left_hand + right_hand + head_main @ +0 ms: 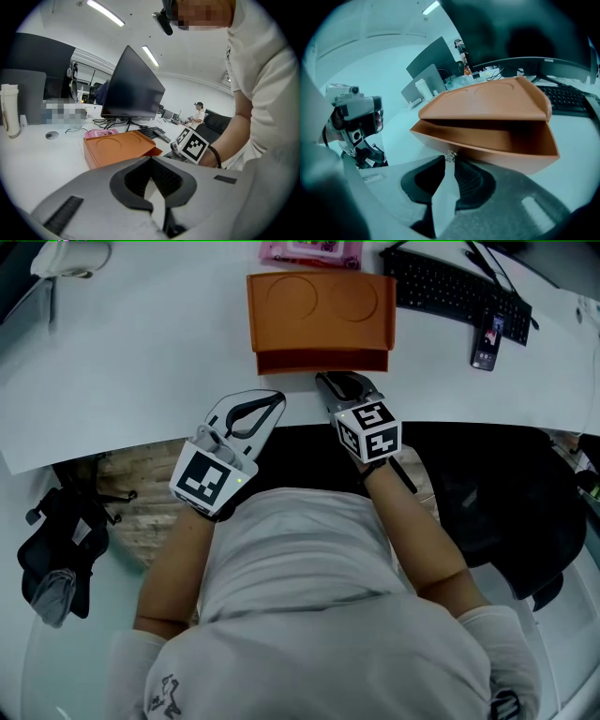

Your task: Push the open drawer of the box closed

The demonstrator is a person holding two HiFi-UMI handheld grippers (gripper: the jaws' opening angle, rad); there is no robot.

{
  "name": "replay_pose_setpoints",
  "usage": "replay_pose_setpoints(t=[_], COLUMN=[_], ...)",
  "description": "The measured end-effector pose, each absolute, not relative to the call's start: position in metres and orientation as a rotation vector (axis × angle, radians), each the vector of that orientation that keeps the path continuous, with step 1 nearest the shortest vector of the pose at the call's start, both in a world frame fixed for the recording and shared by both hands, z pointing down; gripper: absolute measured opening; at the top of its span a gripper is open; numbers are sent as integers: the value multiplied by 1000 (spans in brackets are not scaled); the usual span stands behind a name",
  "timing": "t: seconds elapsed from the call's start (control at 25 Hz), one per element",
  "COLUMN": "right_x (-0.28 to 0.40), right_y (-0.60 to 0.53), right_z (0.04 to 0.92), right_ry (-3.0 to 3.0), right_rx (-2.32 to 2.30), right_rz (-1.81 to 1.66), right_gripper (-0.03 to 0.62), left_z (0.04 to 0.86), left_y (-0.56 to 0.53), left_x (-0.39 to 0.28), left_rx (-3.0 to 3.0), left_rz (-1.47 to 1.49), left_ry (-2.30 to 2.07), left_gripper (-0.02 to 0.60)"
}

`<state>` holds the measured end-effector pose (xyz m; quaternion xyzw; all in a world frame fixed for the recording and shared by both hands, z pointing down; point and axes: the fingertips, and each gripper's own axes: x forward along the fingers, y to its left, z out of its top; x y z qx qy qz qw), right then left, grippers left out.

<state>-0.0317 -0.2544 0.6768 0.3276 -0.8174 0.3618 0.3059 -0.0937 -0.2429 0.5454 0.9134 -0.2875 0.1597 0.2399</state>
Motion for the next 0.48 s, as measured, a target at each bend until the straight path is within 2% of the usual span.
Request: replay_pose_setpoints(t=[0.48], right_x=[-36], right_y=[-294], right_z=[677], right_ry=[-2181], right_rx=[843], right_rz=[948], right_gripper=[64], left_z=[545], left_y=[-271], left_x=[-92], left_rx=[2474], left_rz=[428], left_ry=[-809], left_gripper=[-2])
